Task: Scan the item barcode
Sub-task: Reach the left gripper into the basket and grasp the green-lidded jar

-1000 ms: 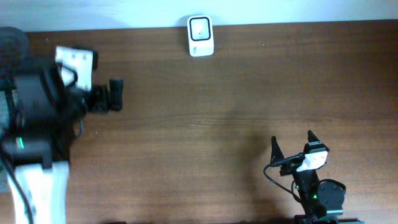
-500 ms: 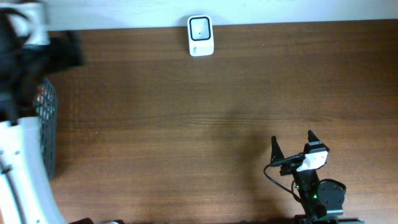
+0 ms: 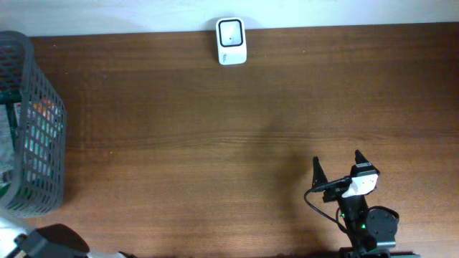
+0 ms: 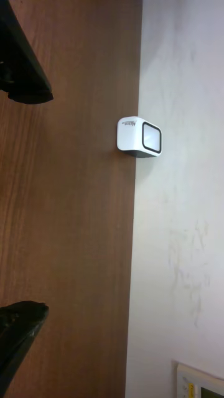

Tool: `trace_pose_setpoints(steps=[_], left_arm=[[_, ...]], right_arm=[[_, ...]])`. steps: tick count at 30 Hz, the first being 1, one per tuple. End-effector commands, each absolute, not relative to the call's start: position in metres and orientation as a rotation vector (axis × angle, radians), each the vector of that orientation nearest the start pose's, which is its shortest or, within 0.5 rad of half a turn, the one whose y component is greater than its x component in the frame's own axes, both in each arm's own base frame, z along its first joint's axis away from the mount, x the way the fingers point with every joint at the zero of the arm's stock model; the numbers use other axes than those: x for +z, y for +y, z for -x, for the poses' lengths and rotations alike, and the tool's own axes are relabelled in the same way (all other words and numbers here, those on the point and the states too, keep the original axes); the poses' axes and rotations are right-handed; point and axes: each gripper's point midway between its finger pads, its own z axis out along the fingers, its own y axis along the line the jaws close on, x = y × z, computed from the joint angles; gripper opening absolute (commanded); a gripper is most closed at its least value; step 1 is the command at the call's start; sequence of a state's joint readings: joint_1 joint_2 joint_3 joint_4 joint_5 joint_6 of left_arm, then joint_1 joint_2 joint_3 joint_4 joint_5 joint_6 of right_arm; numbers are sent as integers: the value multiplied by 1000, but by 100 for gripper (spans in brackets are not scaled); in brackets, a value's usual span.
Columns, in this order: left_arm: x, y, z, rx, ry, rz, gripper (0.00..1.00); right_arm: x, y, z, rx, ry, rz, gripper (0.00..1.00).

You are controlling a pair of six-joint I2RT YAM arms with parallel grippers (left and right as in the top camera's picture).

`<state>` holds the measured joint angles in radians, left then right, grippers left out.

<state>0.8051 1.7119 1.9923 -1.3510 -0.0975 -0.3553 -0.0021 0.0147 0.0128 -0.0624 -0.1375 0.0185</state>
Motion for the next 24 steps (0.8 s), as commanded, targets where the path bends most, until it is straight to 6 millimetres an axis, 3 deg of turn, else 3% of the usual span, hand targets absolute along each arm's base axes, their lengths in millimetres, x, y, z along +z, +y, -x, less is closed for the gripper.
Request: trace_pose_setpoints(steps=[1, 9, 16, 24], left_arm=[[251, 304, -261, 316, 2358, 1414, 94], [195, 313, -252, 409, 2561, 1248, 95], [148, 326, -213, 384, 2592, 1408, 95], [102, 325, -210, 318, 2686, 1469, 88]], right_arm=[[159, 25, -245, 131, 1634, 100, 98], [159, 25, -245, 131, 1634, 100, 98], [159, 25, -245, 131, 1634, 99, 98], [159, 25, -245, 131, 1634, 100, 98]])
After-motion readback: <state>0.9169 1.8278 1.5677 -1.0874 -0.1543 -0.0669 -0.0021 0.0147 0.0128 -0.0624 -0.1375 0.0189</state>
